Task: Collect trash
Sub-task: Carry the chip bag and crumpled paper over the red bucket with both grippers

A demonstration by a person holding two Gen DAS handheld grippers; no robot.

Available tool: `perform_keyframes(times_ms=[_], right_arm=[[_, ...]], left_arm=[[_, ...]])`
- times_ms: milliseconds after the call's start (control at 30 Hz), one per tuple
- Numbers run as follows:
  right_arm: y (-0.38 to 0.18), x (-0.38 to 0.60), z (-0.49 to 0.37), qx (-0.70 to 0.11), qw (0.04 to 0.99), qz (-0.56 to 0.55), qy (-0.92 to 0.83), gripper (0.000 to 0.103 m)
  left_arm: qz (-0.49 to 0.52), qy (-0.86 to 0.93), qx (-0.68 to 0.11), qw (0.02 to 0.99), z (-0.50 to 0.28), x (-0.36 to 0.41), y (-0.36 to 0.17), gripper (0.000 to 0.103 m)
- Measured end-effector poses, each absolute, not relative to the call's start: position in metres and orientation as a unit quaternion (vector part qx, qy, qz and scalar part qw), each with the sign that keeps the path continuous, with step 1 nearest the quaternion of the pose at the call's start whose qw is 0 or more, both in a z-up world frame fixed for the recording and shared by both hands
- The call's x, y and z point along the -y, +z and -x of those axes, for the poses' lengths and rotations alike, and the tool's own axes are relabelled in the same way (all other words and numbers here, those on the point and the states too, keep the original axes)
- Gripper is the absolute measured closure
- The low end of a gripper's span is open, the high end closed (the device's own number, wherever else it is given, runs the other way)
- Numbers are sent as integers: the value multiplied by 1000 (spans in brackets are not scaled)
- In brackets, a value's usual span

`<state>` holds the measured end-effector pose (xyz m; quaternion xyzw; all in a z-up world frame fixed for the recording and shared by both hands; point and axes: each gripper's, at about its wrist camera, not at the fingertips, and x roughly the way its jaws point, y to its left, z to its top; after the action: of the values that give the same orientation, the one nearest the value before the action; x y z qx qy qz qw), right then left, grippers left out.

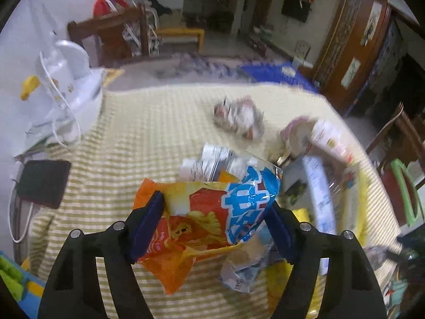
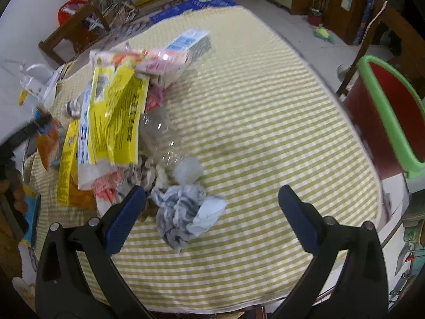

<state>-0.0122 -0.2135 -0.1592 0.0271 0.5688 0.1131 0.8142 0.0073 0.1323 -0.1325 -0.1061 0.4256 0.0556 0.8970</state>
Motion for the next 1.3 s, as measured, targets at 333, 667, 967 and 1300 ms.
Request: perform_keyframes(times_ms=[333,667,967,1300], right_arm=[[-171,213,14,-589,793,-44,149,58],[-97,291,7,-484,861,-109,109,58],[-69,374,-7,-432,891,-129,48,58],[-83,464,-42,-433,893,-120,-13,57]], left_arm=[[96,-15,-349,932,-5,-68,-63,32],[70,-98,-345,931,-31,37,-42,32],[52,-155,-342,926,-53,126,-30,32],[54,-200,-358,910,-77,215,-32,32]])
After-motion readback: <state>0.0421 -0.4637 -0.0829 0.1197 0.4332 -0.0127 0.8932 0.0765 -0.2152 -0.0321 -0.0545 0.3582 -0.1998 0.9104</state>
